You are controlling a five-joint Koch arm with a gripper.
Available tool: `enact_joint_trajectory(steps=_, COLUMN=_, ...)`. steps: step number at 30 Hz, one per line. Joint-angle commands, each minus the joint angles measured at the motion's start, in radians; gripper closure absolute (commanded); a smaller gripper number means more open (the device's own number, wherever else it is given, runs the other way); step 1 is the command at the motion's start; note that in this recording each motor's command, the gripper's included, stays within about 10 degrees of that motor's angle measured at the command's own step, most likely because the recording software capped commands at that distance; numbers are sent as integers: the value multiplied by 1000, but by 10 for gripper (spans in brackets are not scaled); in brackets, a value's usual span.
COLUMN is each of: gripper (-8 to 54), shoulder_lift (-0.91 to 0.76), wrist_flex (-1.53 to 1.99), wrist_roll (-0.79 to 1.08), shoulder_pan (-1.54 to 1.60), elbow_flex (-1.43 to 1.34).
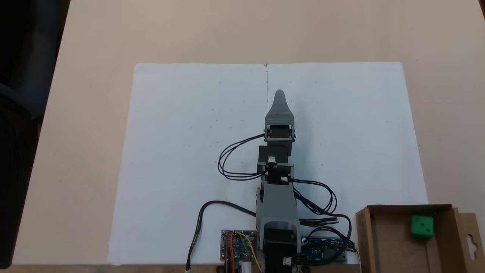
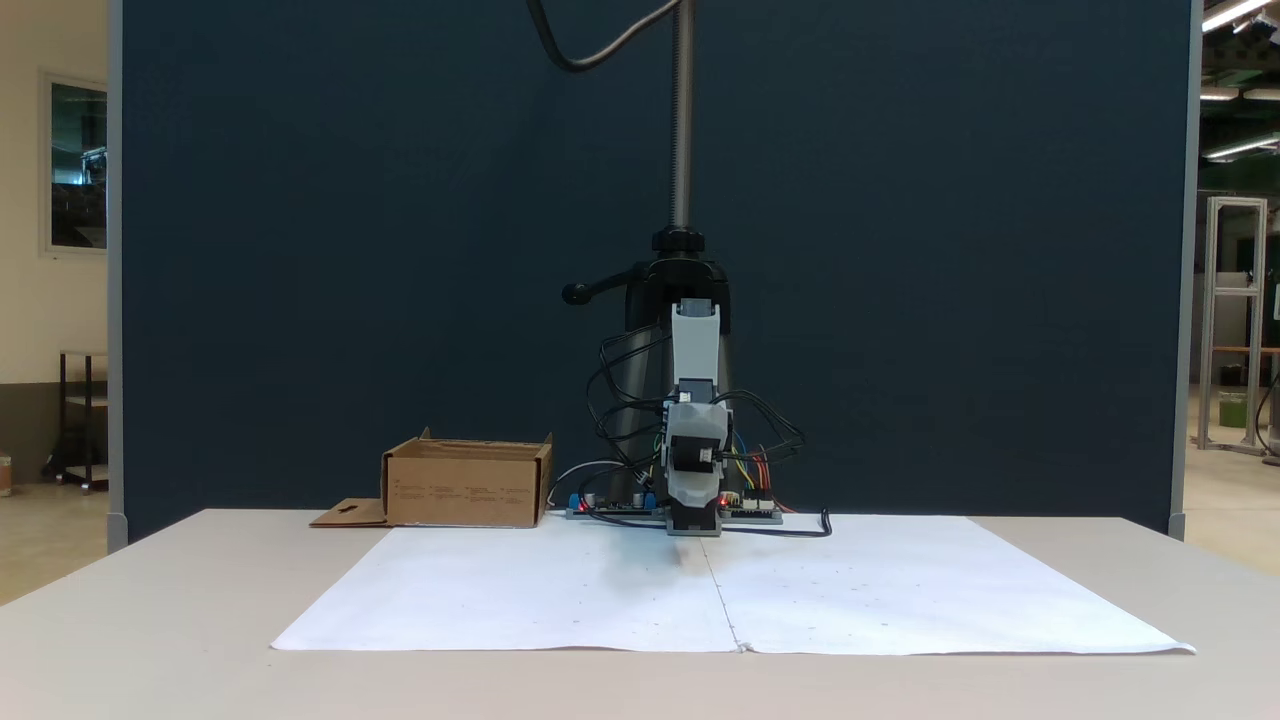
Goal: Grasp a green dice and put it in the bin.
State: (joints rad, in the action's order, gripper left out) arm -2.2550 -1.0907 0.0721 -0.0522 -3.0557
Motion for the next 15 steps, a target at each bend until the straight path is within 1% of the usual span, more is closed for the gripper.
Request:
enact_joint_trajectory(steps=1, gripper=19, shoulder_lift=-120, wrist_flex=-152, wrist_roll=64, shoulder_pan=-14, elbow_flex=-75)
enact_joint_trajectory(steps=15, gripper=18, shoulder_lift=-118, wrist_flex=-374, wrist_roll=44, shoulder_pan=-5, elbow_flex=-75)
